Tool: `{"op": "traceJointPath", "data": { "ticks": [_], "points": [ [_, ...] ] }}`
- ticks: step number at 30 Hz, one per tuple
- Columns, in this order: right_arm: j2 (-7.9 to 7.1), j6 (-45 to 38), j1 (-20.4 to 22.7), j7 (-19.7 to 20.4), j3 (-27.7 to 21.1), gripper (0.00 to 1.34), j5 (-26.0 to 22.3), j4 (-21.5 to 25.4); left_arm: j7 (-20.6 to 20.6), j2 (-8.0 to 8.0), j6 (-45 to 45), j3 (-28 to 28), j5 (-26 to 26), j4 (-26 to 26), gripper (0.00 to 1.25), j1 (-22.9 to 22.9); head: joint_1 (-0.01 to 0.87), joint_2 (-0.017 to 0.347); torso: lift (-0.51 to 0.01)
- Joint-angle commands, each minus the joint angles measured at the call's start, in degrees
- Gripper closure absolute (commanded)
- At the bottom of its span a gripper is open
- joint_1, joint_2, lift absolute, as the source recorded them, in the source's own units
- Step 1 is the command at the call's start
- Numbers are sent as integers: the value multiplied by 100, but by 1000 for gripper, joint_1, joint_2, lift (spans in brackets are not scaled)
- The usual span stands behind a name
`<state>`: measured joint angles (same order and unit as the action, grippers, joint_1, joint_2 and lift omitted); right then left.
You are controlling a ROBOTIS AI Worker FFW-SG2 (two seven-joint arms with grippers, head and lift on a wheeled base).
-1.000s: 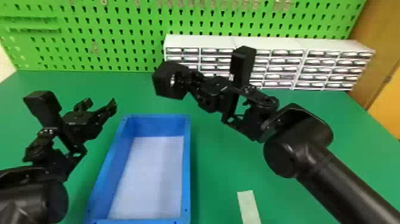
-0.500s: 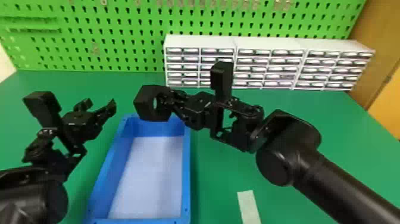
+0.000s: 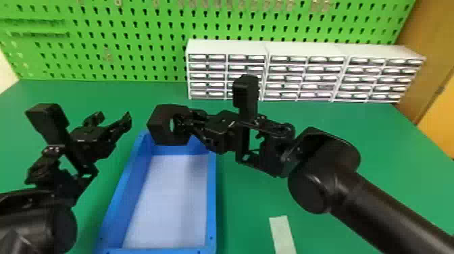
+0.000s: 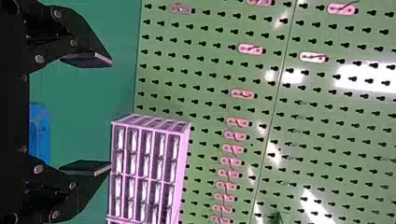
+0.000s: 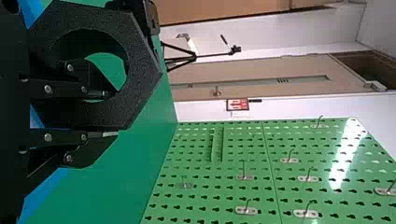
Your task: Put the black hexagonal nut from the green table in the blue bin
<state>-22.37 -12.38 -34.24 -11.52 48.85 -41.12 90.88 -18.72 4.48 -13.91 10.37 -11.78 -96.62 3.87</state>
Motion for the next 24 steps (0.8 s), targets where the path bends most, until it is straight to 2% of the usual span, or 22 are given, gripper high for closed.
{"op": "traceJointPath", "data": {
  "ticks": [1,15,17,21,24],
  "points": [
    [-5,-2,-21,1,55,1003,-37,0,0,0,-6,0,0,-6,470,0,692,9,-97],
    [-5,-10,-21,-8,90,990,-54,0,0,9,2,-17,0,2,470,0,692,9,-97],
    [-5,-28,-21,-8,99,912,-54,0,0,9,-6,-17,0,2,472,0,692,9,-97],
    [-5,-63,-12,-8,90,671,-46,0,0,9,2,-17,0,-6,470,0,692,9,-97],
    [-5,-72,-12,1,90,614,-54,0,0,9,2,-17,0,-6,470,0,692,9,-97]
  ]
}}
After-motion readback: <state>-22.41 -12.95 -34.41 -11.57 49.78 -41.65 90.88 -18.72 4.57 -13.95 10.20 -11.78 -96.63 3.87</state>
